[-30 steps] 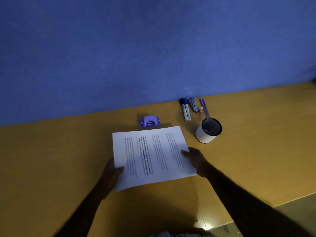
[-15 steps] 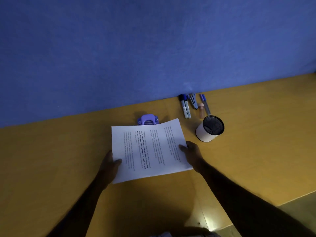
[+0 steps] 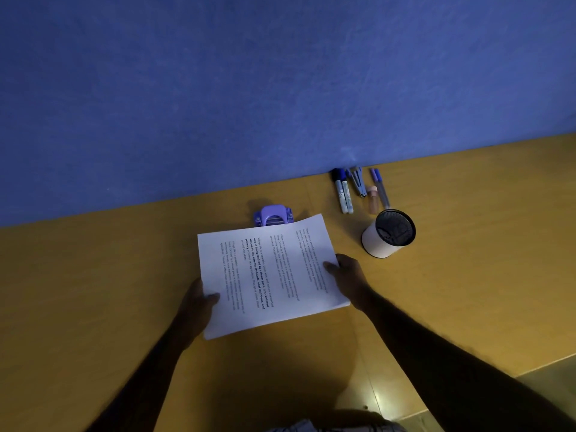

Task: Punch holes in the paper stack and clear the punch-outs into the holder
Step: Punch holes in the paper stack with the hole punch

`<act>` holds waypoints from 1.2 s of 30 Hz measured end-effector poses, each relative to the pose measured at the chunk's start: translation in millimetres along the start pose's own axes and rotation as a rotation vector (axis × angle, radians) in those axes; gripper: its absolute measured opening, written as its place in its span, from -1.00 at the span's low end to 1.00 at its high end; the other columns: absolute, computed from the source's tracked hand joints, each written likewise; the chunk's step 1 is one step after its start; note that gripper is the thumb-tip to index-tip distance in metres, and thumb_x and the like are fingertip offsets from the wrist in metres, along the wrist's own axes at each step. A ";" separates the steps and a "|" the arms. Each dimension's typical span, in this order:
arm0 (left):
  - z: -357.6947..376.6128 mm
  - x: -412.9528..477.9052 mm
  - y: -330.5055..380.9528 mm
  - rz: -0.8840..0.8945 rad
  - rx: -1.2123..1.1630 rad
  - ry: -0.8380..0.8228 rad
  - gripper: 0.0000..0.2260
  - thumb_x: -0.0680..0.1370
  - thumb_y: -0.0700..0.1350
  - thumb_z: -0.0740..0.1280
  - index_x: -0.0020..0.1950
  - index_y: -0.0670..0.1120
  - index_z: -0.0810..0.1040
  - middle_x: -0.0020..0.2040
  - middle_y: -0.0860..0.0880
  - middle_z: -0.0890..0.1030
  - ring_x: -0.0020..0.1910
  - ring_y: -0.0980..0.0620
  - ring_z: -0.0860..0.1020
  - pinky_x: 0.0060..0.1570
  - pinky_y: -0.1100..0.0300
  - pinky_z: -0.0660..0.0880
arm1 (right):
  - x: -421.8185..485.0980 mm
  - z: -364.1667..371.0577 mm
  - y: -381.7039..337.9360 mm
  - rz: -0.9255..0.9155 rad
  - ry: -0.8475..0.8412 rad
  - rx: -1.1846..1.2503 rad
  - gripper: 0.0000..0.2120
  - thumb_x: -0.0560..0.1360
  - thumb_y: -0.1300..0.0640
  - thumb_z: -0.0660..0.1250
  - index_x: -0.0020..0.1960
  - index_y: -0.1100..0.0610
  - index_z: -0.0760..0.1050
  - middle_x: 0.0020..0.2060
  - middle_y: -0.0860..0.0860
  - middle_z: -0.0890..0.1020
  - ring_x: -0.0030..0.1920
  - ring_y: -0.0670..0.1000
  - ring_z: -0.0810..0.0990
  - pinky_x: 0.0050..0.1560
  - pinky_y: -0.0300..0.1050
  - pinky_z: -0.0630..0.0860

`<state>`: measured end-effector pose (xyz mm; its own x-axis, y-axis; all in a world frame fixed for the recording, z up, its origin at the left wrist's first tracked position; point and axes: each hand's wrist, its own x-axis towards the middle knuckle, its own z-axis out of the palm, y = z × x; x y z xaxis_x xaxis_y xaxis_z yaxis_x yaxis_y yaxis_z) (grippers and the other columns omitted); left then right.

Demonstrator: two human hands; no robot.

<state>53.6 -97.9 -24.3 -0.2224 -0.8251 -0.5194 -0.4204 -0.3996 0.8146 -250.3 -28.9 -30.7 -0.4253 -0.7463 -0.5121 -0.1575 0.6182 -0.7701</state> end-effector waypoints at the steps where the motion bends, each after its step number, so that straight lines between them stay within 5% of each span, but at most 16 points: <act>1: -0.1 -1.6 1.0 0.004 -0.003 -0.008 -0.71 0.54 -0.36 0.24 0.04 0.05 0.46 -0.03 0.00 0.59 -0.02 0.07 0.56 -0.18 0.23 0.43 | 0.6 0.1 -0.9 0.004 0.002 -0.006 -0.87 0.61 0.15 0.22 0.01 0.18 0.52 -0.13 0.06 0.63 -0.16 0.04 0.63 -0.18 -0.09 0.58; 5: -2.9 -2.3 -2.5 -0.011 0.002 -0.023 -0.70 0.55 -0.34 0.24 0.07 0.07 0.46 0.03 -0.05 0.59 0.03 0.00 0.56 -0.08 0.13 0.49 | 2.6 0.5 -3.0 0.011 -0.001 -0.016 -0.87 0.61 0.14 0.22 0.01 0.17 0.52 -0.14 0.05 0.63 -0.19 -0.01 0.62 -0.25 -0.18 0.53; 10: -9.0 -4.2 -7.1 -0.061 0.010 -0.020 -0.72 0.53 -0.34 0.25 0.13 -0.01 0.48 0.05 -0.08 0.60 0.07 -0.05 0.56 0.07 -0.06 0.49 | 4.0 3.4 -1.9 0.026 -0.016 -0.020 -0.83 0.61 0.14 0.23 0.04 0.21 0.54 -0.09 0.09 0.65 -0.13 0.07 0.64 -0.13 -0.05 0.59; 13: -9.3 -6.9 -7.8 -0.072 -0.004 -0.036 -0.73 0.54 -0.35 0.24 0.13 -0.02 0.48 0.04 -0.07 0.60 0.06 -0.04 0.56 0.00 0.03 0.48 | 4.3 5.1 -1.4 0.029 -0.034 -0.028 -0.82 0.61 0.14 0.23 0.05 0.23 0.54 -0.05 0.13 0.65 -0.08 0.12 0.65 -0.07 0.03 0.61; 19: -6.6 -8.2 0.9 -0.017 -0.046 0.008 -0.70 0.53 -0.41 0.22 0.16 -0.09 0.45 -0.04 0.03 0.57 -0.01 0.05 0.53 -0.17 0.23 0.41 | 2.9 3.5 -3.5 0.030 -0.032 -0.011 -0.87 0.60 0.16 0.24 0.01 0.18 0.54 -0.08 0.11 0.65 -0.15 0.07 0.64 -0.23 -0.14 0.53; 36: -8.0 5.3 2.1 -0.025 -0.024 0.015 -0.69 0.53 -0.37 0.24 0.23 -0.13 0.44 0.02 -0.08 0.59 0.01 -0.03 0.56 -0.15 0.17 0.46 | 4.7 -0.2 -1.3 0.070 -0.026 0.058 -0.92 0.60 0.17 0.25 0.01 0.13 0.53 -0.10 0.06 0.65 -0.14 0.05 0.64 -0.21 -0.12 0.55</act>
<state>58.5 -106.3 -23.3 -0.1988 -0.8207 -0.5357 -0.4041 -0.4293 0.8077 -252.3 -33.1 -32.0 -0.4101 -0.7085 -0.5743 -0.0756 0.6540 -0.7527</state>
